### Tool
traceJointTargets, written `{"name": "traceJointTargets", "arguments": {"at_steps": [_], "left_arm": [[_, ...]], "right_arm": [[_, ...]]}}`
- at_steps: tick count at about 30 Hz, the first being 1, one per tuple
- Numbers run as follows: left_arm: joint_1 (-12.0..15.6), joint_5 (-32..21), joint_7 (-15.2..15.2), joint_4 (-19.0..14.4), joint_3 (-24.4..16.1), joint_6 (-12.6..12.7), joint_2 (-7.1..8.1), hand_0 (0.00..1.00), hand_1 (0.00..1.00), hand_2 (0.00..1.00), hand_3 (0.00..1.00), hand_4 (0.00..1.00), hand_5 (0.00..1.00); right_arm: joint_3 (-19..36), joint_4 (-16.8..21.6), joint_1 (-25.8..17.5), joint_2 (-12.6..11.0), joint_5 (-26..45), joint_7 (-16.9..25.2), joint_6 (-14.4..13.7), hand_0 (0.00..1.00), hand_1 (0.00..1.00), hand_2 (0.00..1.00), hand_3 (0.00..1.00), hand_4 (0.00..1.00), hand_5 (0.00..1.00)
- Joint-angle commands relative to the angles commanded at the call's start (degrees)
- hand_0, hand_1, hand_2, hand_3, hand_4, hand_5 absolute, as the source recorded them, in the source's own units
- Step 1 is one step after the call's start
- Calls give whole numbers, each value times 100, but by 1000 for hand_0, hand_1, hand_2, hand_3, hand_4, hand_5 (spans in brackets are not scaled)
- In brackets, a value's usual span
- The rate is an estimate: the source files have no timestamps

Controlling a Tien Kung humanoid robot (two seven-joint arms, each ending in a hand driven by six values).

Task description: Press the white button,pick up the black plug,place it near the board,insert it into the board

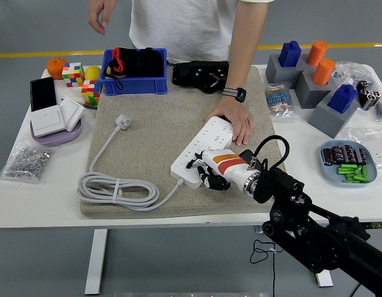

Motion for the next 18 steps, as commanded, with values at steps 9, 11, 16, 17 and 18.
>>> {"name": "traceJointTargets", "arguments": {"at_steps": [9, 11, 16, 17, 18], "left_arm": [[-9, 5, 1, 0, 3, -3, 0, 684, 676, 658, 685, 561, 197], [-5, -4, 1, 0, 4, -2, -2, 684, 677, 658, 685, 561, 196], [3, 23, 6, 0, -23, -2, 1, 684, 677, 658, 685, 561, 196], [3, 26, 5, 0, -26, -1, 1, 684, 677, 658, 686, 562, 197], [4, 25, 5, 0, -26, -1, 0, 684, 677, 658, 686, 562, 197]], "right_arm": [[10, 37, -2, -8, -1, 10, 4, 2, 2, 35, 647, 350, 2], [75, 135, -13, -19, 3, 16, -1, 2, 2, 36, 648, 351, 2], [292, 392, -11, -51, -13, 18, -3, 2, 2, 36, 648, 351, 2], [335, 443, -12, -59, -17, 17, -4, 2, 2, 36, 645, 354, 2], [358, 471, -13, -64, -19, 17, -5, 2, 2, 36, 645, 354, 2]]}}
